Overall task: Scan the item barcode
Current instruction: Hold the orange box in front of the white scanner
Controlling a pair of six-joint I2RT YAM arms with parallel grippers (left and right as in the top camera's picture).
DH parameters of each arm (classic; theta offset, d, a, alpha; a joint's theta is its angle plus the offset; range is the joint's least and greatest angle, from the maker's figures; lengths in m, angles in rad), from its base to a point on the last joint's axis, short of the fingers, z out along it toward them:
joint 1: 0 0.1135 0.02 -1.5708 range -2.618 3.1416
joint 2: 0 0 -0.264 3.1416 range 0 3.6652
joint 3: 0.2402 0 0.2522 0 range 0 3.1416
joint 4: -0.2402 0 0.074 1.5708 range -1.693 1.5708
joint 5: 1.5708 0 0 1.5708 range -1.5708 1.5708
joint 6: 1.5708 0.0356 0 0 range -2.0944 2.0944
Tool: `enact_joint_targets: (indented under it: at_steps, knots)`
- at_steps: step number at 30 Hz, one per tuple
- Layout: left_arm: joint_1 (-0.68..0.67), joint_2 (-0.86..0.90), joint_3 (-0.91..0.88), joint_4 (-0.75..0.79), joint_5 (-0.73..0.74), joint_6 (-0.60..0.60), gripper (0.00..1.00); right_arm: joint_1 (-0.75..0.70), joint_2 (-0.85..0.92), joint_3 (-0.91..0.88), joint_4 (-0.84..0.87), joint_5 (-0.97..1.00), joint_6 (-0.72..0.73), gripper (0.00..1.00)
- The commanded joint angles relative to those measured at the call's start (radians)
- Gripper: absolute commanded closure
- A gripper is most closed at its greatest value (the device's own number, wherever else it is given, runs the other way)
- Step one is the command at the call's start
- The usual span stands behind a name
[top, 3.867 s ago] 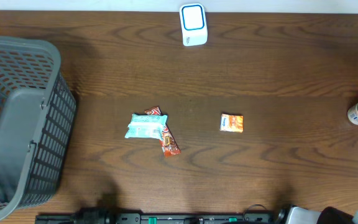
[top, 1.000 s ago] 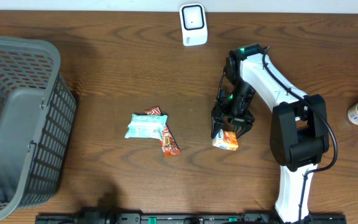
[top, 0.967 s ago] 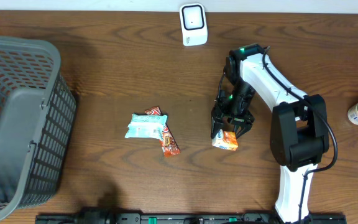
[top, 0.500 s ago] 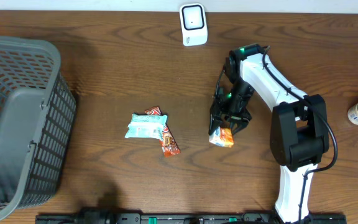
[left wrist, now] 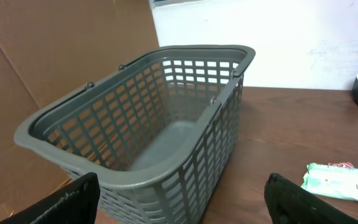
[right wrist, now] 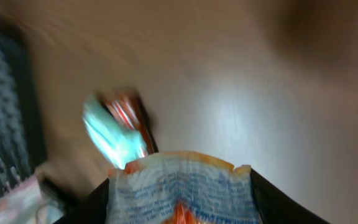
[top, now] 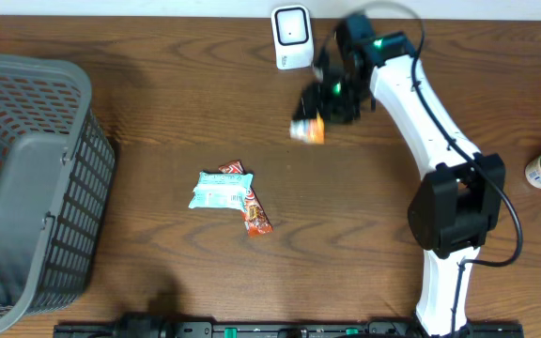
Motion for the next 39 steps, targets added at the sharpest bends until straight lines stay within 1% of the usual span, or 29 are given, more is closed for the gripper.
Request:
enact_joint_targets:
  at_steps: [1,6,8,13,16,20,26,31,34,39]
  knots:
    - [-0.003,-0.001,0.002,0.001,0.012,0.016,0.15,-0.005,0.003,0.089,0.111,0.038,0.032,0.48]
    - [-0.003,-0.001,0.002,-0.006,0.012,0.016,0.15,0.003,0.009,0.093,0.374,0.286,0.032,0.5]
    - [-0.003,-0.001,0.002,-0.009,0.012,0.016,0.15,0.007,0.018,0.086,0.457,0.388,0.032,0.54]
    - [-0.003,-0.001,0.002,-0.016,0.012,0.016,0.15,0.016,0.062,0.085,0.658,0.551,0.027,0.55]
    - [-0.003,-0.001,0.002,-0.024,0.012,0.017,0.15,0.016,0.107,0.085,0.776,0.559,0.021,0.55]
    - [-0.003,-0.001,0.002,-0.024,0.012,0.017,0.15,0.023,0.186,0.085,0.918,0.559,0.021,0.51]
    - [-0.003,-0.001,0.002,-0.029,0.011,0.017,0.15,0.037,0.293,0.085,1.104,0.578,0.021,0.51]
    - [-0.003,-0.001,-0.008,-0.028,0.011,0.018,0.15,0.049,0.33,0.085,1.172,0.592,0.021,0.52]
    - [-0.003,-0.001,-0.027,-0.024,0.011,0.018,0.15,0.056,0.341,0.085,1.175,0.604,0.021,0.52]
    - [-0.003,-0.001,-0.051,-0.01,0.011,0.018,0.15,0.067,0.352,0.085,1.164,0.676,-0.035,0.52]
